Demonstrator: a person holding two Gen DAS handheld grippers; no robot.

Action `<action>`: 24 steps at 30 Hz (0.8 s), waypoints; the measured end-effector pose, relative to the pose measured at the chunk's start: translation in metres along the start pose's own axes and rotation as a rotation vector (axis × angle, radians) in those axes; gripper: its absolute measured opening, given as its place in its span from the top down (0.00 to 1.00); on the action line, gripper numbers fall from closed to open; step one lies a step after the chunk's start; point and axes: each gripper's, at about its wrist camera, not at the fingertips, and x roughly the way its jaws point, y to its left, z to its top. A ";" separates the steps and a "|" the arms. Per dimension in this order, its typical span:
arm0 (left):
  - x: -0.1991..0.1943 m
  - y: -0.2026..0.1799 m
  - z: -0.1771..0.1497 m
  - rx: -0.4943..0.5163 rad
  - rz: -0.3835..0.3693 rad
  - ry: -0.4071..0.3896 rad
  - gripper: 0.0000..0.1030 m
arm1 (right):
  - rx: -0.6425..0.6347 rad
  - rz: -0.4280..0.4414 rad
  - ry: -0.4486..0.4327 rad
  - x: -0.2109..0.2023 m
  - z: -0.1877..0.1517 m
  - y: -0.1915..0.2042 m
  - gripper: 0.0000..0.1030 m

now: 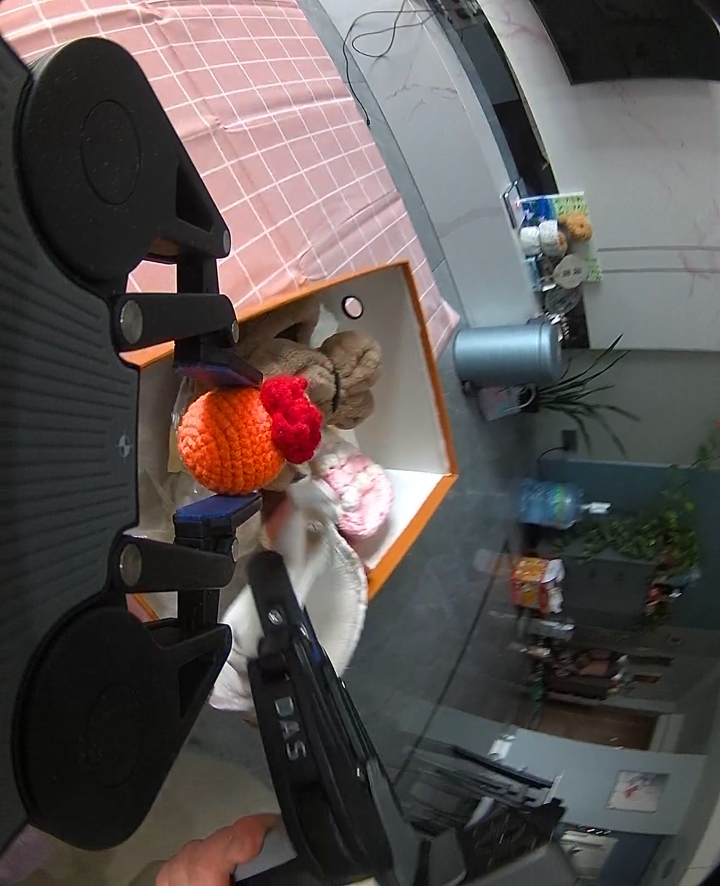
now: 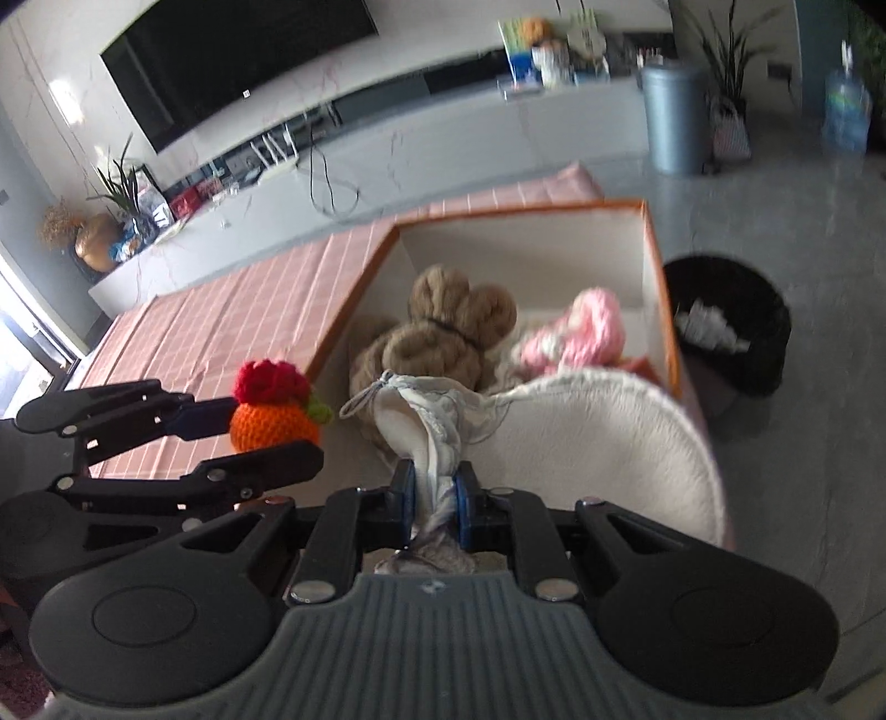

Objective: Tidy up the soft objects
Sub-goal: 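Open the right tool to drop the pouch while the left tool releases the crochet ball into the box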

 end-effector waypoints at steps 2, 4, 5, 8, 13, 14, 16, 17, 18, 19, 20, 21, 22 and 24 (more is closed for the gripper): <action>0.006 -0.003 -0.001 0.024 -0.001 0.022 0.56 | 0.039 0.019 0.053 0.012 0.006 -0.007 0.86; 0.011 -0.004 -0.002 0.043 -0.001 0.040 0.56 | 0.076 0.040 0.095 0.020 0.010 -0.012 0.86; 0.013 -0.003 -0.002 0.048 -0.002 0.048 0.56 | 0.098 0.054 0.115 0.022 0.011 -0.014 0.86; 0.016 -0.003 -0.002 0.062 -0.008 0.064 0.56 | 0.161 0.098 0.163 0.031 0.010 -0.021 0.85; 0.019 0.000 0.002 0.071 -0.013 0.077 0.56 | 0.129 0.071 0.177 0.035 0.015 -0.013 0.70; 0.019 0.001 0.002 0.067 -0.015 0.080 0.56 | 0.118 0.078 0.176 0.031 0.017 -0.012 0.70; 0.020 0.003 0.003 0.065 -0.017 0.085 0.56 | 0.087 0.074 0.169 0.019 0.022 -0.008 0.58; 0.020 0.003 0.002 0.067 -0.017 0.085 0.56 | 0.062 0.062 0.161 0.012 0.025 -0.006 0.56; 0.020 0.003 0.002 0.069 -0.015 0.085 0.56 | 0.033 0.049 0.154 0.005 0.028 -0.004 0.55; 0.019 0.003 0.002 0.070 -0.016 0.086 0.56 | 0.002 0.033 0.151 -0.001 0.031 -0.001 0.55; 0.020 0.003 0.001 0.071 -0.018 0.087 0.56 | -0.025 0.013 0.152 -0.008 0.033 0.000 0.55; 0.020 0.003 0.001 0.073 -0.022 0.088 0.56 | -0.052 -0.009 0.159 -0.013 0.035 0.002 0.54; 0.021 0.001 0.002 0.077 -0.027 0.090 0.56 | -0.079 -0.036 0.172 -0.018 0.037 0.002 0.51; 0.021 -0.002 0.003 0.087 -0.034 0.093 0.56 | -0.141 -0.110 0.207 -0.021 0.037 0.004 0.49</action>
